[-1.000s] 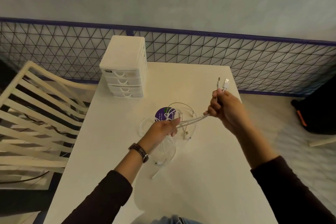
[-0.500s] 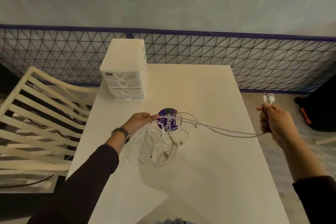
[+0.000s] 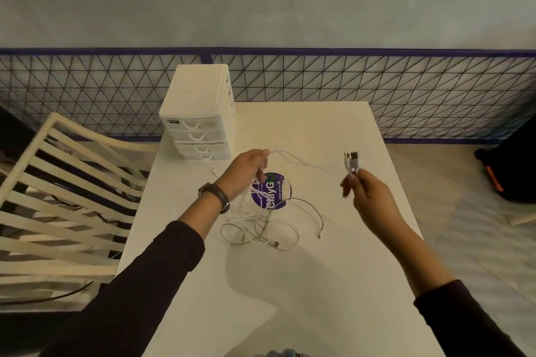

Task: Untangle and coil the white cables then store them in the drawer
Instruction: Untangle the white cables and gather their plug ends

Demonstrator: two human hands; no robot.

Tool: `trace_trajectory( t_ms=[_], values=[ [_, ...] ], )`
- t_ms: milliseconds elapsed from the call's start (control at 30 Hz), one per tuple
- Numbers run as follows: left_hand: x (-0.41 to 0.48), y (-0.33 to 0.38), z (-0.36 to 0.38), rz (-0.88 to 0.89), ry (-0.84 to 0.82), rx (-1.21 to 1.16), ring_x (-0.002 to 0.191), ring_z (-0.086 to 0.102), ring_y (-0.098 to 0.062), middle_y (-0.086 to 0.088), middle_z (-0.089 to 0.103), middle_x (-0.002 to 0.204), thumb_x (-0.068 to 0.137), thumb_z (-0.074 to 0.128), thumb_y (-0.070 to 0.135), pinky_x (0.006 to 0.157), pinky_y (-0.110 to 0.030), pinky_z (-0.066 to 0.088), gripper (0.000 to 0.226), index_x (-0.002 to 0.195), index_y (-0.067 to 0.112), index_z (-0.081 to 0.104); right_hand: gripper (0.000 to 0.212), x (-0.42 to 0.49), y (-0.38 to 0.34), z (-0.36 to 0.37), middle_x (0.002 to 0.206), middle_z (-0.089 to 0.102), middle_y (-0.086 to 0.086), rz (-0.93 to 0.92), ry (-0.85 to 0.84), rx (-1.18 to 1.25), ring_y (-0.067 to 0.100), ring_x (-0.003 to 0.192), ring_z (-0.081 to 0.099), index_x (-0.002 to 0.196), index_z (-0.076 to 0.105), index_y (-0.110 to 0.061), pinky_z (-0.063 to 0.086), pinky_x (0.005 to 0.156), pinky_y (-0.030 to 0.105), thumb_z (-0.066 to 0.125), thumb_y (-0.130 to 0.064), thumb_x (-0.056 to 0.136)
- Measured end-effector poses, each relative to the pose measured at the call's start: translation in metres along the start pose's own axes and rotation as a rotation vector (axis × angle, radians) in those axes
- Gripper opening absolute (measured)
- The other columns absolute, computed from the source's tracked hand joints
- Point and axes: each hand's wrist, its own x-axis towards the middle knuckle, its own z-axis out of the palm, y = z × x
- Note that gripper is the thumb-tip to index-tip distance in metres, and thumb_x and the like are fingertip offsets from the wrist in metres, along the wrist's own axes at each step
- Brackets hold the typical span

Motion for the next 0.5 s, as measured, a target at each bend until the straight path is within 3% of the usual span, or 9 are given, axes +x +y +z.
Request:
trace_trajectory(
  t_ms=[67,133,200,300,400,500],
  values=[
    [-0.012,0.024,0.008,0.084,-0.083,-0.001,0.046,0.039,-0.009,0.002,0.04,0.056,0.099,0.04,0.022,0.053,-0.021,0.034,0.037,0.062,0.014,0.039,0.028,0.004,-0.024,0.006,0.068,0.055,-0.006,-0.069,0.069,0.153,0.013,0.047,0.05,0.09,0.058,-0.016,0.045,0.052,0.033,0.034,-0.029,0.1],
    [-0.021,0.041,0.012,0.129,-0.156,-0.096,0.045,0.03,-0.007,0.006,0.035,0.055,0.099,0.04,0.018,0.047,-0.018,0.028,0.038,0.061,0.014,0.037,0.026,0.009,-0.047,0.01,0.081,0.054,-0.011,-0.143,0.078,0.301,0.017,0.05,0.058,0.11,0.055,-0.018,0.051,0.049,0.037,0.033,-0.028,0.1],
    [-0.025,0.051,0.013,0.144,-0.213,-0.18,0.044,0.025,-0.005,0.009,0.033,0.053,0.099,0.039,0.018,0.046,-0.017,0.025,0.038,0.061,0.014,0.036,0.028,0.013,-0.064,0.015,0.088,0.054,-0.004,-0.198,0.032,0.412,0.026,0.056,0.063,0.123,0.048,-0.026,0.055,0.052,0.035,0.031,-0.025,0.101],
    [-0.03,0.058,0.012,0.135,-0.303,-0.262,0.044,0.023,-0.006,0.008,0.034,0.054,0.1,0.036,0.022,0.043,-0.016,0.023,0.04,0.061,0.015,0.036,0.021,0.016,-0.079,0.026,0.09,0.057,0.012,-0.221,-0.097,0.45,0.032,0.059,0.064,0.099,0.053,-0.029,0.055,0.055,0.04,0.033,-0.023,0.101],
    [-0.032,0.058,0.009,0.101,-0.319,-0.288,0.043,0.02,-0.006,0.006,0.032,0.054,0.1,0.036,0.023,0.041,-0.016,0.019,0.04,0.06,0.016,0.035,0.029,0.021,-0.081,0.031,0.067,0.055,0.004,-0.205,-0.112,0.33,0.025,0.056,0.06,0.076,0.052,-0.016,0.054,0.063,0.046,0.037,-0.02,0.1],
    [-0.032,0.055,0.002,0.068,-0.31,-0.331,0.042,0.02,-0.005,0.007,0.033,0.052,0.099,0.037,0.024,0.04,-0.016,0.018,0.041,0.059,0.016,0.035,0.026,0.024,-0.083,0.031,0.084,0.056,0.001,-0.259,-0.15,0.35,0.02,0.063,0.06,0.084,0.059,-0.004,0.055,0.062,0.037,0.04,-0.016,0.098]
  ],
)
